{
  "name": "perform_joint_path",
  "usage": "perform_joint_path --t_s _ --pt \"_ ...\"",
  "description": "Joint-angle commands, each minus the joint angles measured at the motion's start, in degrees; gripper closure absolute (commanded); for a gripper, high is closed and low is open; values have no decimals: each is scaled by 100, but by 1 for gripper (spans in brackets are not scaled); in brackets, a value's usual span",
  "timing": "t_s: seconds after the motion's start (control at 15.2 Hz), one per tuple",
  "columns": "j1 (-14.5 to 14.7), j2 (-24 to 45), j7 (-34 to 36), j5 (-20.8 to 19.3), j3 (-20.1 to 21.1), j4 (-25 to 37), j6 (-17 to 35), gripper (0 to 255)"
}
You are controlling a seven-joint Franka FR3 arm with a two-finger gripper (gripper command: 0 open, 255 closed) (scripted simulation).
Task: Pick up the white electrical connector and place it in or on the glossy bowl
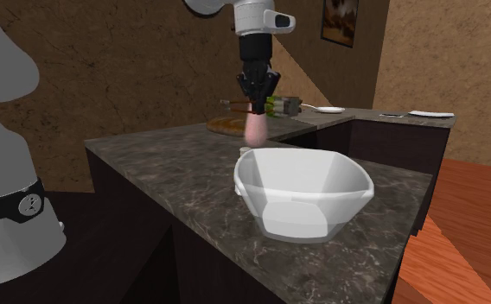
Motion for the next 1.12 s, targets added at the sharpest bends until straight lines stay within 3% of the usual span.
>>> perform_joint_path --t_s 0.0,0.13,1.06 --pt "1 -68 -6 12 -7 83 -151 255" --pt "0 -123 -11 21 -14 160 -282 255" --pt "-885 -151 -2110 -59 -1285 161 -417 255"
